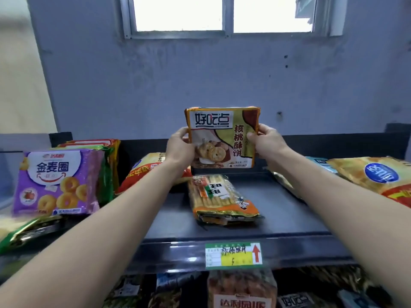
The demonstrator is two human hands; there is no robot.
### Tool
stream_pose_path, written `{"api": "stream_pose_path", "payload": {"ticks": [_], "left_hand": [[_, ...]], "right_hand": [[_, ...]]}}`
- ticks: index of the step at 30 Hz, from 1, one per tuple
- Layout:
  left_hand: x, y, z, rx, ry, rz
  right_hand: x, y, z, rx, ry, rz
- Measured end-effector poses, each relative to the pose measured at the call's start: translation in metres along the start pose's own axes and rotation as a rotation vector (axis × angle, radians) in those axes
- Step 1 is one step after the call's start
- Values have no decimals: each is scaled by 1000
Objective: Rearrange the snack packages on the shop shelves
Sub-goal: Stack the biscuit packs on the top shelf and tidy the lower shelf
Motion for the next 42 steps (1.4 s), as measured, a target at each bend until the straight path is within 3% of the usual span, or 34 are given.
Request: {"api": "stream_pose_path", "payload": {"ticks": [7,14,22,32,37,42], "left_hand": [[41,-49,-19,93,55,-77],[56,-75,-72,631,257,-292],[63,-86,-60,856,222,-244],[69,-70,-54,718,287,-126],[68,-63,-54,567,300,-12],[71,-47,-35,619,225,160]], "right_hand": [[41,22,38,-21,-43,-6],[68,29,91,-148,-166,3],[79,37,106,-98,-236,0],[80,17,115,-22,-316,47],[72,12,116,28,-349,30],[75,-3,115,133,-347,36]]}}
Point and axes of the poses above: each hand's wrist, its own x-axis towards the middle knuckle, its own y-axis out of the back of the hand, z = x × y, the point moved 8 cm from there along x, towards the middle knuckle, and after that the axes turned 11 degrees about y, right-handed, at the moved point
